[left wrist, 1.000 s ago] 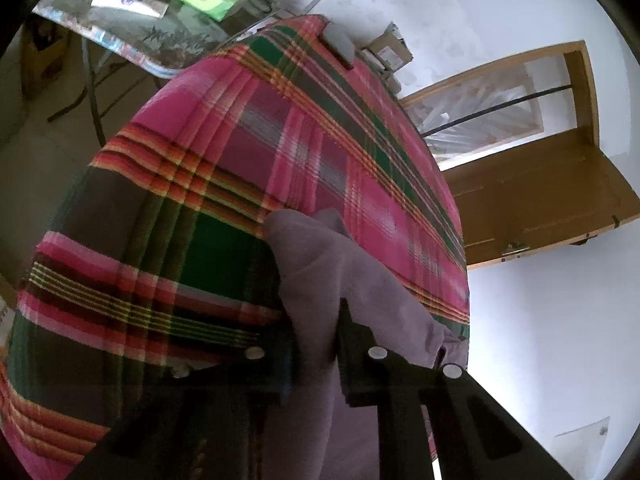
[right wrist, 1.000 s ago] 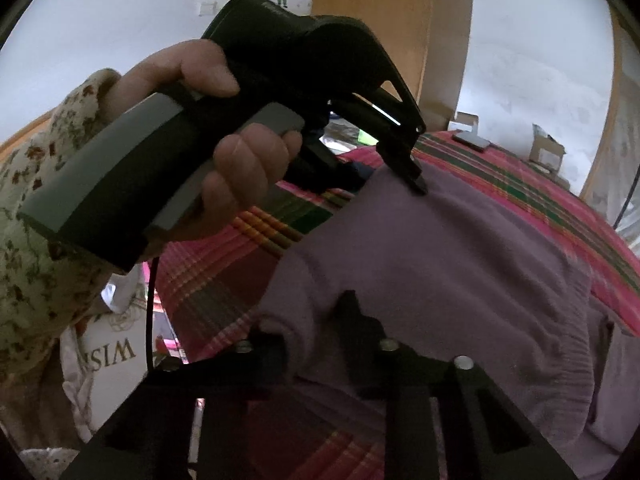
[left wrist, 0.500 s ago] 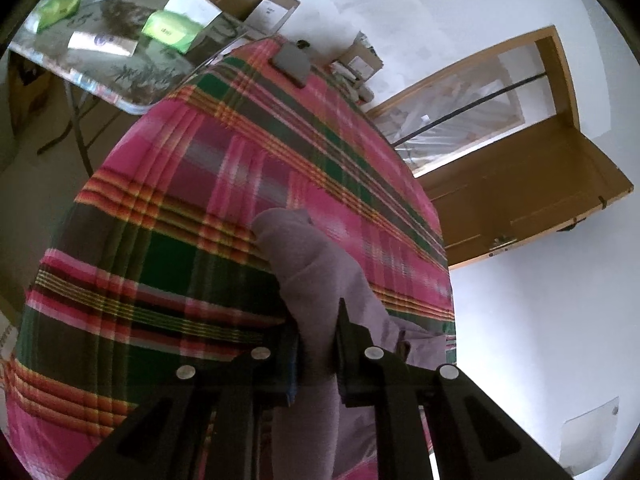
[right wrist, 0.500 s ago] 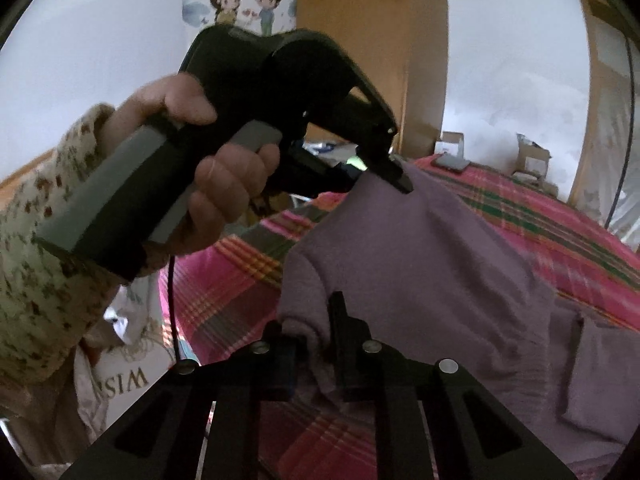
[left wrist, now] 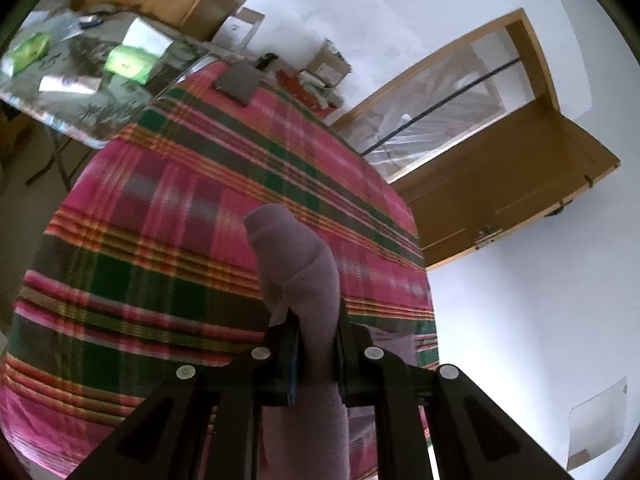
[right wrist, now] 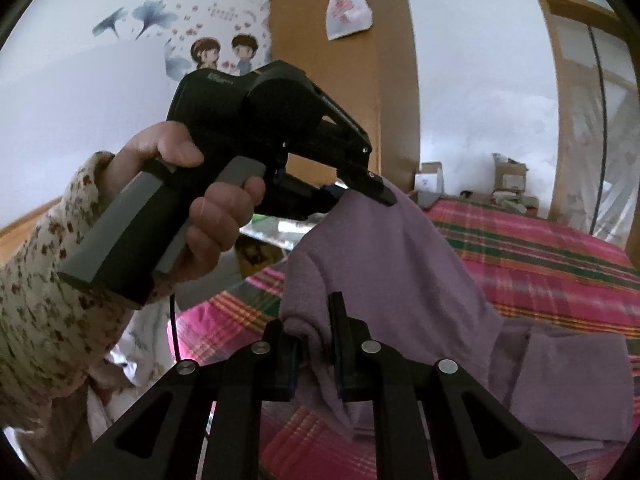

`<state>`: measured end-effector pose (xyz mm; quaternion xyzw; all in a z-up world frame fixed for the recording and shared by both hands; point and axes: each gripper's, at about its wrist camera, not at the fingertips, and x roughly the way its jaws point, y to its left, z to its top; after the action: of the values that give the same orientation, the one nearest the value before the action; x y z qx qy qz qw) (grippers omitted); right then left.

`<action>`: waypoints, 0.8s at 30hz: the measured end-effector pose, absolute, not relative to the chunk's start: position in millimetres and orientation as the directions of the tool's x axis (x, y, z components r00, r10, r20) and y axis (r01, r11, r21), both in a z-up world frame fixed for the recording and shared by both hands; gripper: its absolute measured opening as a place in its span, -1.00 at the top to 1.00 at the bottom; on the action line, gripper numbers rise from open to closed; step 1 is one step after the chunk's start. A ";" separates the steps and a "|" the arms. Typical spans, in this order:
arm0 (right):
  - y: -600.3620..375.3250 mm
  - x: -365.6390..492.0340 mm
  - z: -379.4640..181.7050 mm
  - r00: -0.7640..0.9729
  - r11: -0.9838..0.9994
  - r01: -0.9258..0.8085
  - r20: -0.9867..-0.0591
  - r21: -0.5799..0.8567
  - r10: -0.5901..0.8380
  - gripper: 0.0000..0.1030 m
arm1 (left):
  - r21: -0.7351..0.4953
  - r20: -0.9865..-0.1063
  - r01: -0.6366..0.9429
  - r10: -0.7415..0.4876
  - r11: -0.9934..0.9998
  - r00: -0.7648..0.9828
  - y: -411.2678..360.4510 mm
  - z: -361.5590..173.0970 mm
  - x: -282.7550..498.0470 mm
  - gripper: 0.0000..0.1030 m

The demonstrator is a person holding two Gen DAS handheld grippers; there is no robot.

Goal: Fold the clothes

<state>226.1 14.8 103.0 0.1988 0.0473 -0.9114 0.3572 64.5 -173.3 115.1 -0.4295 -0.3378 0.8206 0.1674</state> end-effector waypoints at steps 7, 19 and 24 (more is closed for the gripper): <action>49.7 231.0 120.5 -0.700 -0.765 0.635 -0.342 0.105 -0.627 0.75 | -0.666 -0.586 -0.046 0.561 -0.744 -0.585 -136.8 138.3 62.6 0.72; 109.1 236.2 134.3 -0.758 -0.809 0.559 -0.284 0.181 -0.588 0.76 | -0.639 -0.589 -0.123 0.586 -0.759 -0.557 -74.3 159.2 53.8 0.72; 137.0 234.4 135.5 -0.786 -0.829 0.515 -0.267 0.216 -0.558 0.76 | -0.626 -0.599 -0.158 0.601 -0.763 -0.529 -40.9 162.7 45.7 0.72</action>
<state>234.4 137.0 135.5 0.1616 -0.0660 -0.9426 0.2847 45.7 -40.9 162.7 -0.4289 -0.2581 0.8353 0.2274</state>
